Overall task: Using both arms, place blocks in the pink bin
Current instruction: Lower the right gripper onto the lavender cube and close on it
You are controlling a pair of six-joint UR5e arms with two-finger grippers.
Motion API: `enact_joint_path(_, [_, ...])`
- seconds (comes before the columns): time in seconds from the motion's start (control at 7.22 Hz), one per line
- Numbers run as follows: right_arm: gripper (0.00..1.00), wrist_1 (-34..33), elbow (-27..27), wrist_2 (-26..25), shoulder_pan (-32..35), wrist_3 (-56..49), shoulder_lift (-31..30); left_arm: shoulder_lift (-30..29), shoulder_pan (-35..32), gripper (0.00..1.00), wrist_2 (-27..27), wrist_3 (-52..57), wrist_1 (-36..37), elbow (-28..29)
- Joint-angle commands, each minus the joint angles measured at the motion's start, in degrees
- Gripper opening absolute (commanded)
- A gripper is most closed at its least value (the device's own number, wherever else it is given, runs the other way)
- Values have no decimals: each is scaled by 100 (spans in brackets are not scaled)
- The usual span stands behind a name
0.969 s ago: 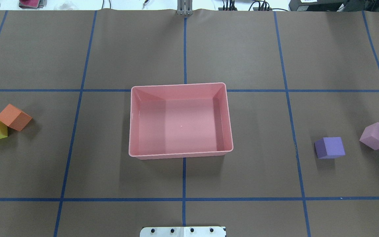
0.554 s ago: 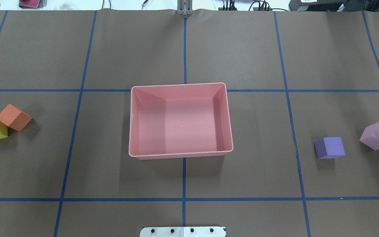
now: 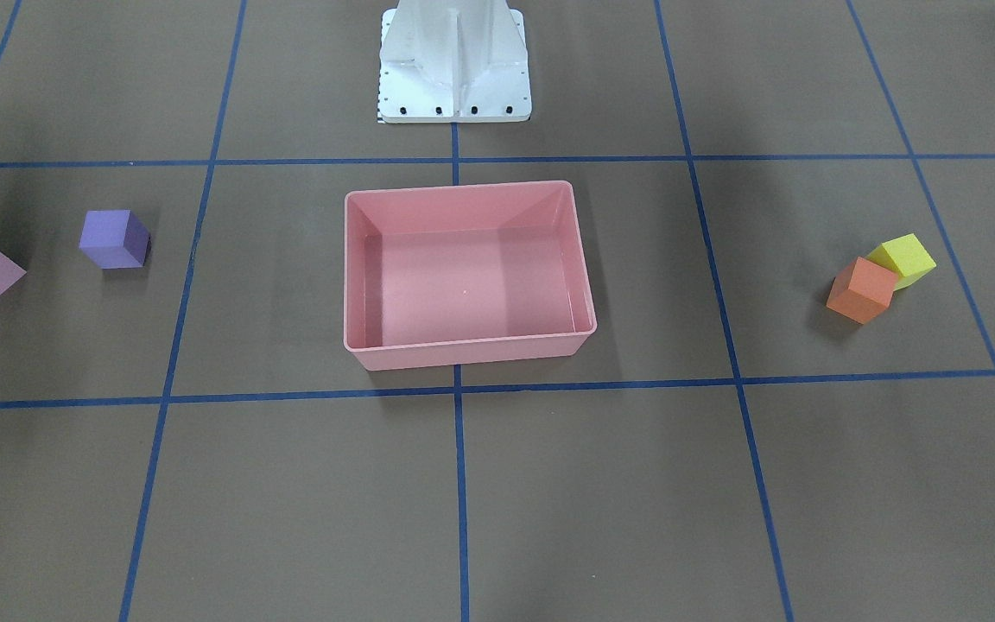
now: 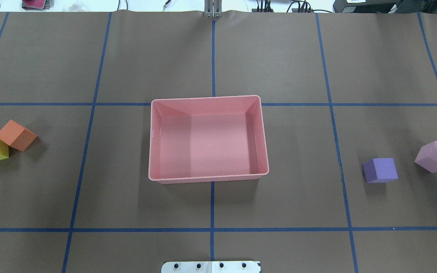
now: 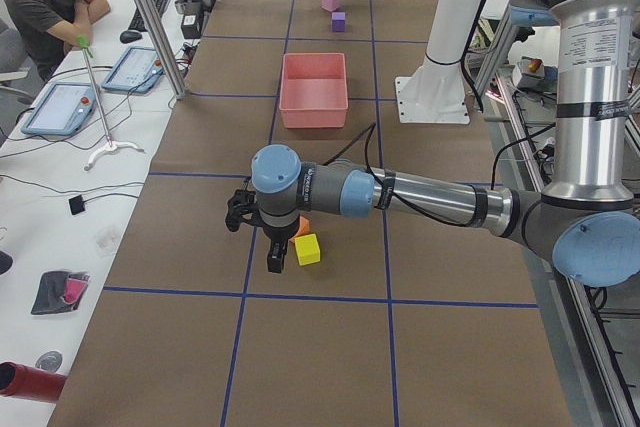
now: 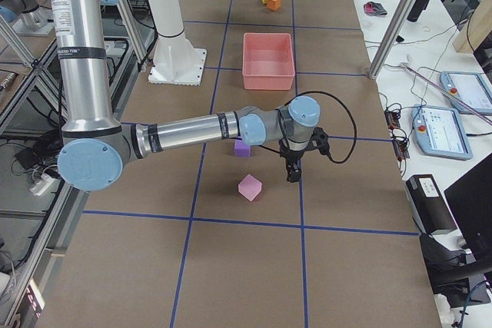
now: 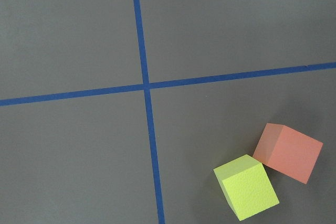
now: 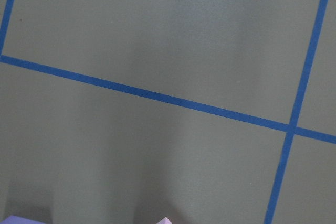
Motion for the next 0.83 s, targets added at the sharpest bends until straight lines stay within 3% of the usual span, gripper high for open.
enact_joint_path(0.0, [100, 19, 414, -117, -383, 205, -469, -33, 300, 99, 2, -574, -204, -28])
enact_joint_path(0.14, [100, 455, 504, -231, -567, 188, -828, -16, 553, 99, 19, -970, -631, -28])
enact_joint_path(0.42, [100, 2472, 487, -837, -1086, 135, -1794, -7, 714, 99, 55, -992, -820, -28])
enact_joint_path(0.69, [96, 2805, 487, -891, -1402, 126, -1878, -16, 741, 99, 55, -1001, -820, -28])
